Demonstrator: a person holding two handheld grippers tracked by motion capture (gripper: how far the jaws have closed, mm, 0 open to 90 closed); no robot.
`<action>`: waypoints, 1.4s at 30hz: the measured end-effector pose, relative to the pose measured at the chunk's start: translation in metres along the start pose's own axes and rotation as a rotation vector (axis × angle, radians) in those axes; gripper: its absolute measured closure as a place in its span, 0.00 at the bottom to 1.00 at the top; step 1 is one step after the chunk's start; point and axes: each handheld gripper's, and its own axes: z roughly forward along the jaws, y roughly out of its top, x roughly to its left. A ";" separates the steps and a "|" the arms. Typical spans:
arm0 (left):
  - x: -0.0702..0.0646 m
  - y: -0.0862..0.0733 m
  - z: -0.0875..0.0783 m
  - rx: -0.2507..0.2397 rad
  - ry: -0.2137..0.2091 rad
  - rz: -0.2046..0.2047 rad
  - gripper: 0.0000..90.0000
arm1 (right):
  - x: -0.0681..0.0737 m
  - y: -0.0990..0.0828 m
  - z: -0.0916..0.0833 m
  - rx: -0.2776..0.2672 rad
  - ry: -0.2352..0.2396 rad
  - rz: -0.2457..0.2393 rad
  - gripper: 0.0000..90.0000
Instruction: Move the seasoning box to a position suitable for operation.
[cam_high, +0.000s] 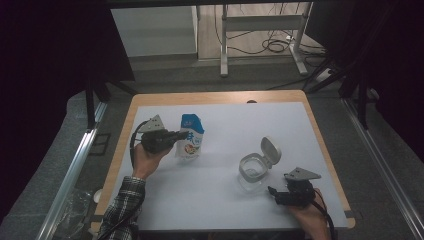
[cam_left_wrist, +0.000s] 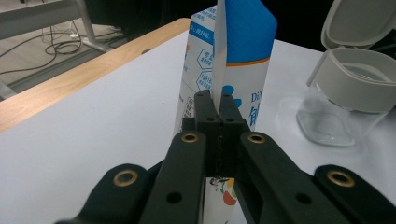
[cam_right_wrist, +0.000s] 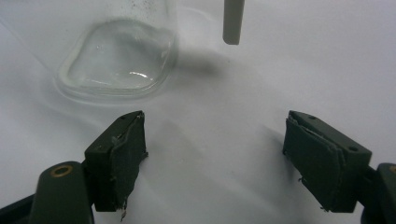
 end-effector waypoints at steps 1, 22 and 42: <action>-0.001 0.001 -0.001 0.005 -0.005 -0.001 1.00 | 0.000 0.000 0.000 0.000 0.000 0.000 0.24; -0.043 0.018 -0.009 0.057 -0.059 0.003 1.00 | 0.000 0.000 0.000 0.002 0.000 0.002 0.24; -0.085 0.029 -0.013 0.089 -0.087 0.027 1.00 | 0.001 0.001 -0.001 0.004 -0.008 -0.010 0.24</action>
